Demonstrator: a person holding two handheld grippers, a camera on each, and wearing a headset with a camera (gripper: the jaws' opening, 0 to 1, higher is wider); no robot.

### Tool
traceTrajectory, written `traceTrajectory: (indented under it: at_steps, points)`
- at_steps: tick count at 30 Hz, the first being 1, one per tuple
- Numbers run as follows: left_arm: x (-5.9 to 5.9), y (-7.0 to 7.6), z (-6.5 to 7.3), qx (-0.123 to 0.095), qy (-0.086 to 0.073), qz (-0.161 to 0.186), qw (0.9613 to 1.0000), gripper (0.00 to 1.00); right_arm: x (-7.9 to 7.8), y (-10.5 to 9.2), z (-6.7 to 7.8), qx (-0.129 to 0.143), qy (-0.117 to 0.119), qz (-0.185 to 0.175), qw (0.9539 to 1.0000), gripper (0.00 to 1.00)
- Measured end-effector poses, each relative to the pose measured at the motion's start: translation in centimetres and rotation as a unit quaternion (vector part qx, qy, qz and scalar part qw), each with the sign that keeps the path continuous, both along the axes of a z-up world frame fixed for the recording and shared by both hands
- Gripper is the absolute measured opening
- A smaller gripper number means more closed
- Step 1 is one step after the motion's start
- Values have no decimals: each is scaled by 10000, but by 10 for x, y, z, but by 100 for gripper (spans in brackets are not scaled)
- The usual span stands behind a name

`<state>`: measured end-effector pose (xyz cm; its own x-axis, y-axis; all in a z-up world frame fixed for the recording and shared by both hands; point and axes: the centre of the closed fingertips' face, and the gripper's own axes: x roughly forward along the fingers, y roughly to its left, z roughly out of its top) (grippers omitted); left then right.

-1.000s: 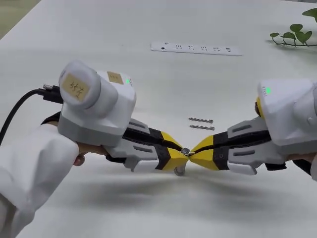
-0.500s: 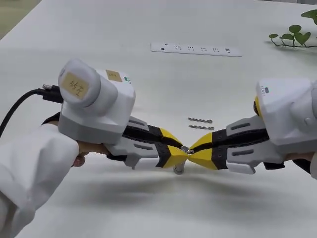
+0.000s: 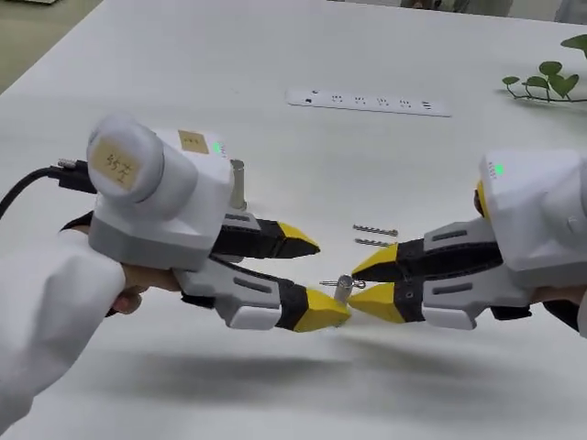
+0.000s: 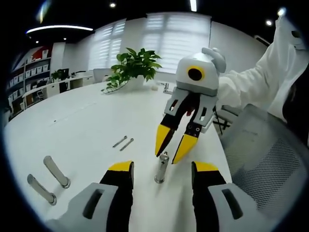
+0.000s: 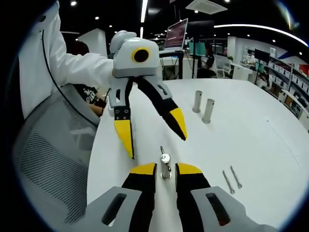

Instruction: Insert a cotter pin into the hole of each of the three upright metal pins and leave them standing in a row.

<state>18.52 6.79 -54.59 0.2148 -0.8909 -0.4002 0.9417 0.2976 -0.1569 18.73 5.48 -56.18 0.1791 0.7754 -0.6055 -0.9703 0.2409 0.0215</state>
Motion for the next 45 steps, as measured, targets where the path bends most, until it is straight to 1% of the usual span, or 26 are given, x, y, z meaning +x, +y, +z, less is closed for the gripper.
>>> traceTrajectory:
  at_steps: [3,4,6,8,9,10,11,12,15,17,18,20,21,23,26,30,33,35,37,39,40,45]
  points:
    - [-1,6,0,-40,34,128,9999,63,0,3,0,74,60,-57,9999,11]
    - [-1,8,1,-65,2,188,9998,66,0,5,0,102,87,-58,9999,11]
    - [0,14,0,-50,-38,329,9994,76,0,7,-1,122,93,-63,9999,11]
    - [3,21,-2,34,-115,440,9990,86,1,9,-1,131,108,-59,9998,11]
    - [3,24,-3,63,-94,470,9988,87,1,10,-1,134,120,-57,9998,11]
    - [4,28,-4,84,-91,522,9986,88,1,11,-2,138,127,-49,9998,11]
    - [6,30,-5,84,-122,601,9981,88,1,11,-2,137,135,-44,9998,11]
    - [7,34,-6,97,-88,689,9975,88,2,12,-3,139,151,-48,9998,11]
    - [6,38,-8,117,-66,719,9973,91,2,12,-4,124,170,-32,9998,10]
    - [5,38,-9,133,-61,721,9973,96,2,12,-5,142,194,-22,9997,9]
    - [5,38,-10,141,-61,716,9973,97,2,12,-5,145,201,-30,9997,8]
    - [3,38,-11,159,-28,688,9975,98,3,12,-4,190,205,-59,9996,5]
    - [2,37,-11,159,-24,679,9976,98,3,11,-5,191,220,-57,9996,6]
    - [0,35,-11,120,45,648,9978,99,4,11,-5,207,237,-54,9995,5]
    - [0,34,-11,84,75,660,9978,99,3,11,-5,215,244,9,9995,5]
    - [2,35,-12,79,92,693,9975,99,5,11,-4,197,161,24,9997,4]
    - [3,37,-12,110,81,722,9973,99,7,12,-4,161,172,6,9997,4]
    - [3,38,-11,101,71,736,9972,99,6,15,-4,132,199,95,9997,4]
    - [3,40,-10,87,70,753,9971,99,6,18,-3,131,163,119,9997,4]
    - [3,42,-11,132,84,761,9970,99,8,23,-3,109,111,175,9997,4]
    - [3,44,-12,172,64,773,9968,99,11,27,-2,116,90,182,9997,4]
    - [3,50,-14,203,83,848,9962,99,20,42,2,139,8,232,9996,4]
